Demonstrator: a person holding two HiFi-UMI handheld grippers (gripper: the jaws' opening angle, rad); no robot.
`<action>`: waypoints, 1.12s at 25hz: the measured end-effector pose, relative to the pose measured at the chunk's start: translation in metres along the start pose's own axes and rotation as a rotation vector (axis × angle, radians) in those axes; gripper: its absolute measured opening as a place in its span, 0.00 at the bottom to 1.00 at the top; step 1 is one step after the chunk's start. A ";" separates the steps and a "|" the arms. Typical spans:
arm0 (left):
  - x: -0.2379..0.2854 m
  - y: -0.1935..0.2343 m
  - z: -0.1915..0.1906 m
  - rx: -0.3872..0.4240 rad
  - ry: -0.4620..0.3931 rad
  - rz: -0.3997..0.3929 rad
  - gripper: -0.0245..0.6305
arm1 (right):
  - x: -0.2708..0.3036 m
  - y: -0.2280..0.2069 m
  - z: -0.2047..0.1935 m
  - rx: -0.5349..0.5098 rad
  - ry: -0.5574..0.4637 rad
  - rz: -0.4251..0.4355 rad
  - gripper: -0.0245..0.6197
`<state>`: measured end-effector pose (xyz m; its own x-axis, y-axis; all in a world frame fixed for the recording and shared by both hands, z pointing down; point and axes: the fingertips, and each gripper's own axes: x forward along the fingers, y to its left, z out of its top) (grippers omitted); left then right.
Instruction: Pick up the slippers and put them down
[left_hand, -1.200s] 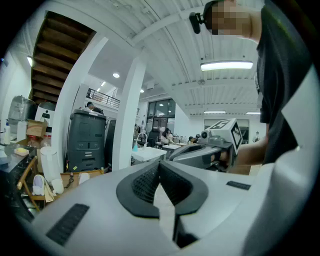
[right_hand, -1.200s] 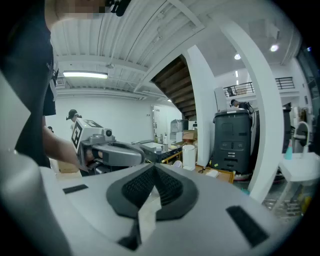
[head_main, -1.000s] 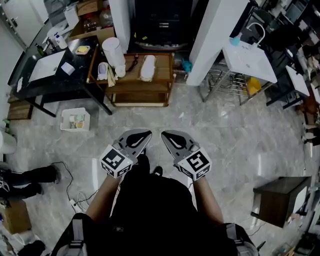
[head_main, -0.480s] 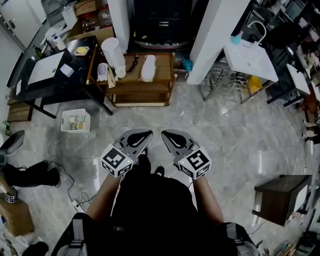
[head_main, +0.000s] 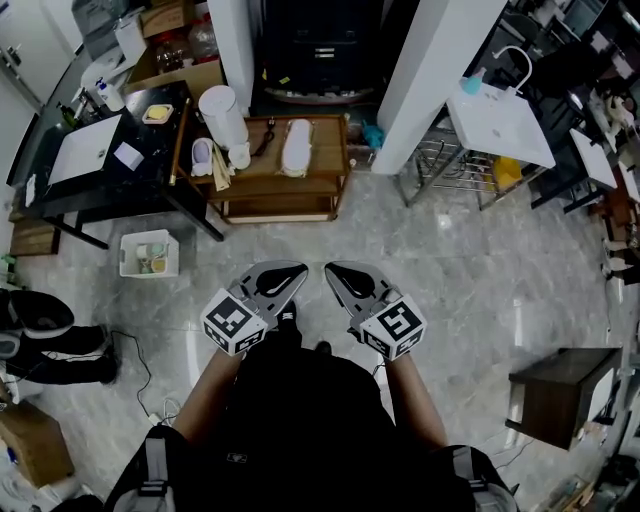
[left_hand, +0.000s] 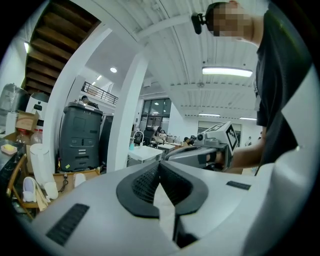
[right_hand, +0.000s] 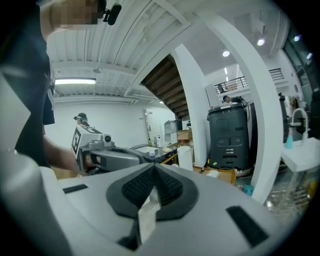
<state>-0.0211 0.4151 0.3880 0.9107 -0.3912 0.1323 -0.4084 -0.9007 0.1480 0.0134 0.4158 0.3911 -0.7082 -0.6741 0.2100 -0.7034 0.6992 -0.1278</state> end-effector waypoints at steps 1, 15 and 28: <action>0.000 0.007 0.001 0.000 -0.001 -0.006 0.06 | 0.006 -0.003 0.001 -0.003 0.003 -0.004 0.05; 0.013 0.099 0.004 -0.001 0.019 -0.079 0.06 | 0.084 -0.036 0.001 -0.030 0.082 -0.023 0.05; 0.015 0.139 -0.005 -0.007 0.045 -0.134 0.06 | 0.119 -0.054 -0.015 0.016 0.125 -0.067 0.05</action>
<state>-0.0648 0.2847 0.4152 0.9535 -0.2587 0.1548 -0.2841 -0.9429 0.1737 -0.0321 0.3017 0.4374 -0.6475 -0.6832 0.3376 -0.7502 0.6492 -0.1252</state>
